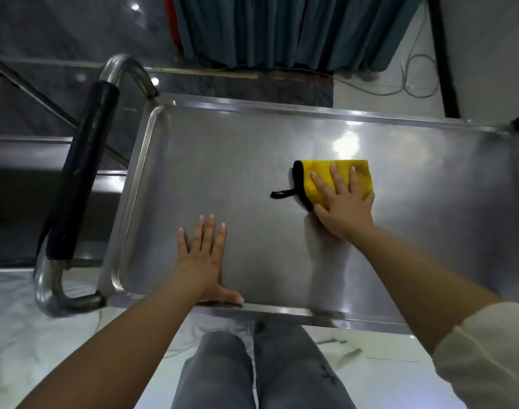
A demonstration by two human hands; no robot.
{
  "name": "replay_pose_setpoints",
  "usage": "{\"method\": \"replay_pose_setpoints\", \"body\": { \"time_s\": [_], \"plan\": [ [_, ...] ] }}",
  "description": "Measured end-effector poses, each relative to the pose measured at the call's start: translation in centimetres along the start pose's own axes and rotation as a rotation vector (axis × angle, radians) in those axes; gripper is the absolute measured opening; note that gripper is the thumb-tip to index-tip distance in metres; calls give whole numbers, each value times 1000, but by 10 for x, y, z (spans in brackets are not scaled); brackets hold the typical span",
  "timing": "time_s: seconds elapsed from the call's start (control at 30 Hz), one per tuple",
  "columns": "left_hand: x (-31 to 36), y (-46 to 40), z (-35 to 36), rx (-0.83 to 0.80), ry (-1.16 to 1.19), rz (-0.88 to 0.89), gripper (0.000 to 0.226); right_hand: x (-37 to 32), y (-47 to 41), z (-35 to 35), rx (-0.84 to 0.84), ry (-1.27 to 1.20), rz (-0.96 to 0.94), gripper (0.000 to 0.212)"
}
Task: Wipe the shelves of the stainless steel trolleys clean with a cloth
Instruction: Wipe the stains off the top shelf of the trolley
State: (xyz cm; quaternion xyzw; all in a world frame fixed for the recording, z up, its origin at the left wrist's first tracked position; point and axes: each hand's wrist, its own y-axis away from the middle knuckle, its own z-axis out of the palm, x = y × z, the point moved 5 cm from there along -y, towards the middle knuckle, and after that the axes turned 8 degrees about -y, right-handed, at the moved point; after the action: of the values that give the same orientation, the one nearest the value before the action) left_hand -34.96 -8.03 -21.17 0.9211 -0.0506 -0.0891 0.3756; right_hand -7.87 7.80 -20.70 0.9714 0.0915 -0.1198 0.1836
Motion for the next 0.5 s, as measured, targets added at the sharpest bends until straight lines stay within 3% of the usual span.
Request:
{"method": "replay_pose_setpoints", "body": {
  "time_s": [0.27,0.5],
  "plan": [
    [5,11,-5,109,0,-30,153,0,138,36,99,-14,66,64],
    [39,74,44,212,112,44,96,-3,231,53,70,-104,2,62]
  ]
}}
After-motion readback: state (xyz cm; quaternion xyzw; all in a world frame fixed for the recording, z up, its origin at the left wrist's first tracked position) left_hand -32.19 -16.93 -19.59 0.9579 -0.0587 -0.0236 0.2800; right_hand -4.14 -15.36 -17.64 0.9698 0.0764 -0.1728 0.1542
